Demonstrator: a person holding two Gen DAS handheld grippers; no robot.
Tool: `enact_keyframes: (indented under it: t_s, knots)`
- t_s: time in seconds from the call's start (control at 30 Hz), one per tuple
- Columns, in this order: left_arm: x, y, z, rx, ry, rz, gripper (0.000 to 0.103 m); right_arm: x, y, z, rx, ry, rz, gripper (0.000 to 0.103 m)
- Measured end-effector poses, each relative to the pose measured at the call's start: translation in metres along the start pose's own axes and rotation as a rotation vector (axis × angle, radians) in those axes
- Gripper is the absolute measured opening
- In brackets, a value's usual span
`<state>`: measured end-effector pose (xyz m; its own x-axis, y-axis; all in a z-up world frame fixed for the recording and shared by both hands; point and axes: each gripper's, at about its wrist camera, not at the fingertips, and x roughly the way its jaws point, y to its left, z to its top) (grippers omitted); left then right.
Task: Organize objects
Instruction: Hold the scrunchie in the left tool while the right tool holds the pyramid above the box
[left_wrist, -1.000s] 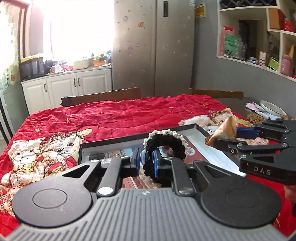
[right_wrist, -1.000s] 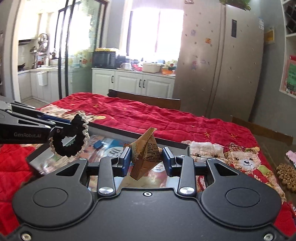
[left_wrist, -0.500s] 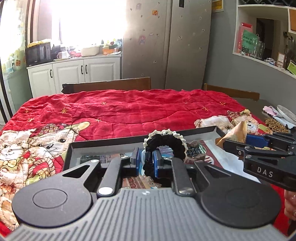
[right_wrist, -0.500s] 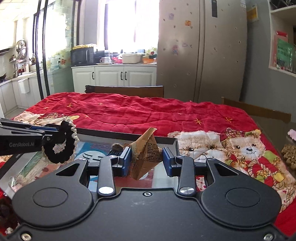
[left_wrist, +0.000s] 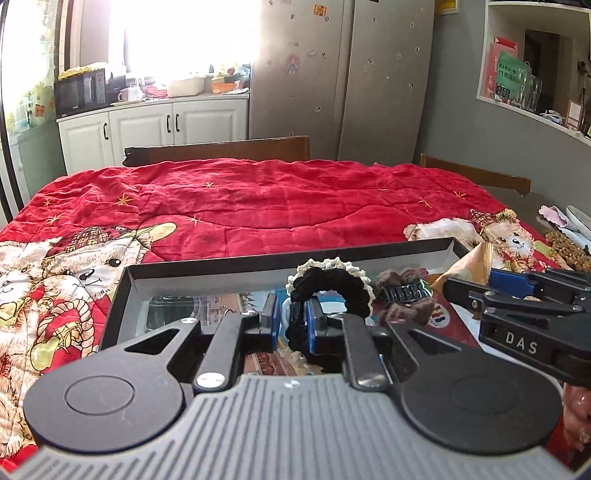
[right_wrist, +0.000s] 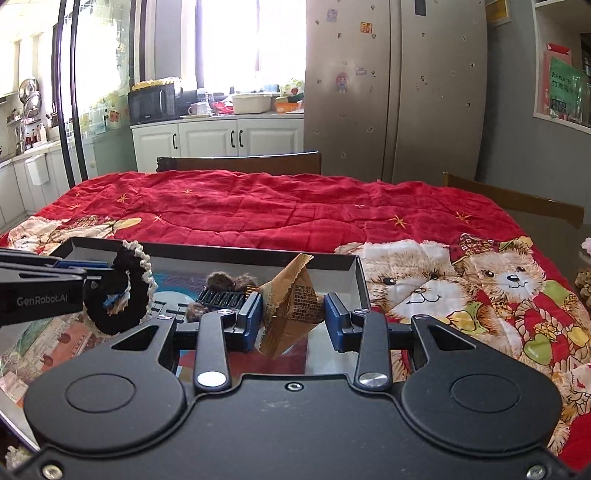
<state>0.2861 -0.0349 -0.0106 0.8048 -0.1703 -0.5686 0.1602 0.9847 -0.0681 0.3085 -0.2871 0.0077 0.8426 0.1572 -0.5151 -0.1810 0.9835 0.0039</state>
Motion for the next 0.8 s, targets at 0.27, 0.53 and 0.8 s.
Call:
enact_keyframes:
  t_s: [0.27,0.53,0.8]
  knots:
    - [0.003,-0.003,0.0,0.014,0.008,-0.002,0.019,0.005,0.003,0.0,-0.02,0.008,-0.015,0.035]
    - [0.008,-0.005,0.0,0.029,0.036,0.008,0.019,0.012,0.002,0.002,-0.012,0.062,-0.006,0.035]
    - [0.011,-0.005,0.0,0.035,0.056,0.01,0.019,0.017,0.005,0.002,-0.031,0.092,-0.009,0.035]
